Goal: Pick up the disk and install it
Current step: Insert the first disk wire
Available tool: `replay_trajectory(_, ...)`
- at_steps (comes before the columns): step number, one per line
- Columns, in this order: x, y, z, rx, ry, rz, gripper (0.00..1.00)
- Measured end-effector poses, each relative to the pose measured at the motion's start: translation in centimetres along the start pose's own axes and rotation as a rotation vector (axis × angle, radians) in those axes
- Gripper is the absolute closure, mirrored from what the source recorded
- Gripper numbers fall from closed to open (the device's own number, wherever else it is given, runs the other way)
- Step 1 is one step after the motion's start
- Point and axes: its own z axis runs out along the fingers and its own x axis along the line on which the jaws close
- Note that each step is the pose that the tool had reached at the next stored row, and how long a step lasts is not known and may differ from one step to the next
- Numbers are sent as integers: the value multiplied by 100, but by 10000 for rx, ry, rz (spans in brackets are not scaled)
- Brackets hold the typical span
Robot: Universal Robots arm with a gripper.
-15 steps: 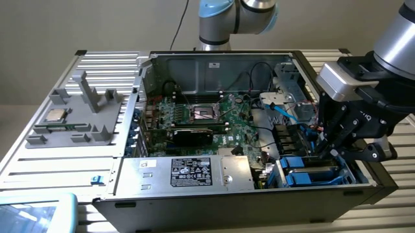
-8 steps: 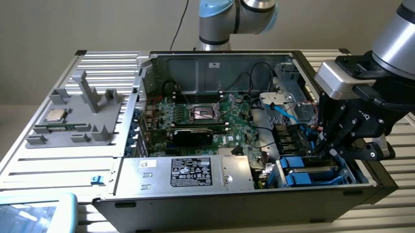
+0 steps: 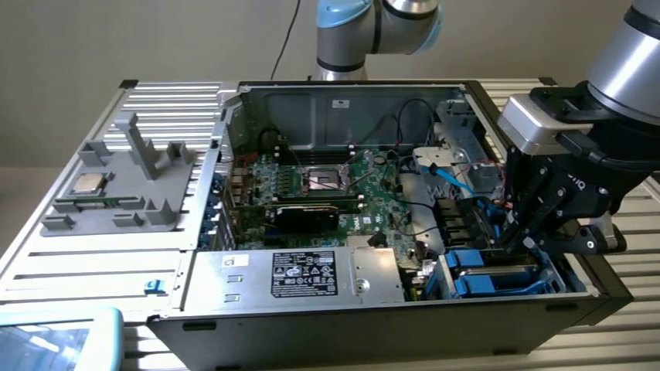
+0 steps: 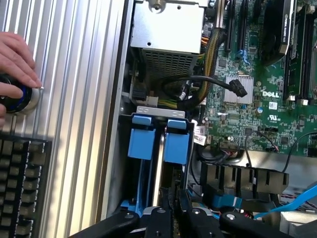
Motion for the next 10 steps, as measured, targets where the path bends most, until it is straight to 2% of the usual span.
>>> replay_trajectory(4, -12, -1, 0, -8, 8, 24, 84)
replay_trajectory(7, -82, -7, 0, -35, 191, 37, 84)
replay_trajectory(10, -142, -13, -1, -59, 430, 54, 84)
